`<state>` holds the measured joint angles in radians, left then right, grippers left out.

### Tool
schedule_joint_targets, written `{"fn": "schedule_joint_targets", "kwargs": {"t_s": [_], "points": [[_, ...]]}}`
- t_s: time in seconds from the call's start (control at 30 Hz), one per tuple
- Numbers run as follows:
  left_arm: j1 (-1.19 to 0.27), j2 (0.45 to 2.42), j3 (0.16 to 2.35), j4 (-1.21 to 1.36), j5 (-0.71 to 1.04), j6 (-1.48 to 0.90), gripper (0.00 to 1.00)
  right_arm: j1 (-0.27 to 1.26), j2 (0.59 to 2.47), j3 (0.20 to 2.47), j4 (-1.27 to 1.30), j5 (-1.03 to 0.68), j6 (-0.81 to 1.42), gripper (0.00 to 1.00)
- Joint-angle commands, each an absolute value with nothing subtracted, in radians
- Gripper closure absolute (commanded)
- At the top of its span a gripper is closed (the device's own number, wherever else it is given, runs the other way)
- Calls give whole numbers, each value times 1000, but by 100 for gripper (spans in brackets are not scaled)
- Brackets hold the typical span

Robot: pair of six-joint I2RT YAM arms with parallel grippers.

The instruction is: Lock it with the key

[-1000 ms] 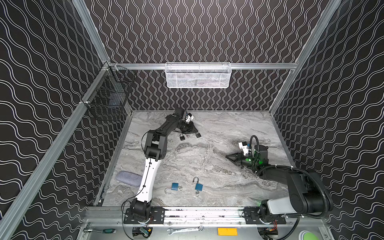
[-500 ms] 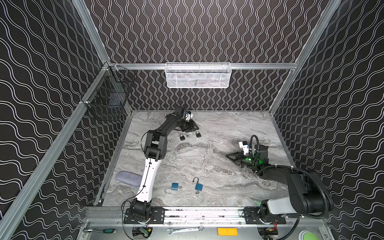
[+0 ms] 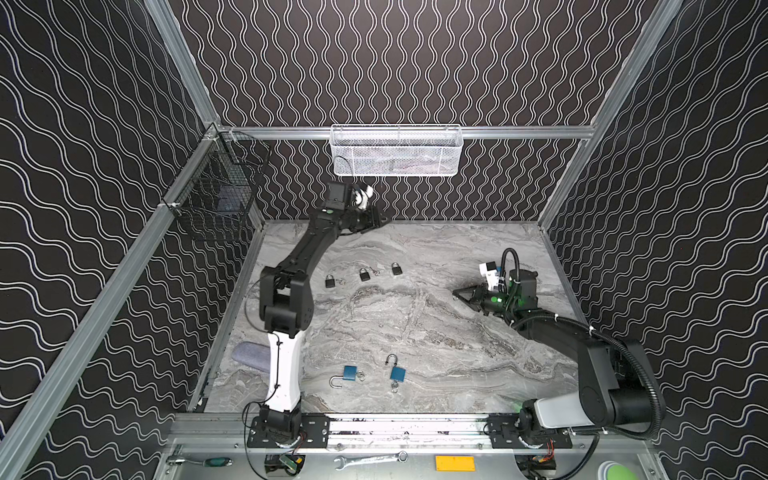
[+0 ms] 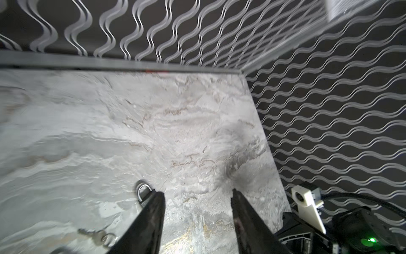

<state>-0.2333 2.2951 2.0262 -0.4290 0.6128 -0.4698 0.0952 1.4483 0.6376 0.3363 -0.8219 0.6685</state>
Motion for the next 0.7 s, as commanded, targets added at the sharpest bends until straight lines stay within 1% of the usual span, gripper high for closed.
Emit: {"fn": "schedule_joint_targets", "kwargs": {"t_s": [0.0, 0.1, 0.23, 0.27, 0.3, 0.33, 0.5, 0.57, 0.6, 0.67], "points": [[-215, 2222, 1994, -372, 576, -494, 43, 95, 1461, 710, 249, -796, 595, 100], [-198, 2139, 1957, -380, 559, -486, 37, 98, 1483, 788, 203, -778, 569, 100], [-168, 2020, 1889, -398, 528, -467, 34, 105, 1523, 874, 171, -773, 552, 100], [-160, 1987, 1872, -409, 515, -458, 31, 108, 1534, 897, 159, -766, 546, 100], [-152, 1955, 1858, -426, 496, -450, 23, 111, 1547, 915, 151, -760, 542, 100], [-146, 1930, 1843, -440, 478, -441, 20, 113, 1559, 931, 149, -757, 541, 100], [-122, 1764, 1728, -486, 384, -401, 17, 140, 1642, 1039, 116, -715, 519, 100], [-114, 1690, 1674, -513, 319, -396, 16, 160, 1677, 1084, 102, -687, 511, 100], [-114, 1661, 1654, -533, 272, -391, 11, 167, 1694, 1103, 102, -678, 512, 100], [-114, 1589, 1596, -569, 195, -398, 8, 192, 1734, 1155, 78, -641, 506, 100]]}}
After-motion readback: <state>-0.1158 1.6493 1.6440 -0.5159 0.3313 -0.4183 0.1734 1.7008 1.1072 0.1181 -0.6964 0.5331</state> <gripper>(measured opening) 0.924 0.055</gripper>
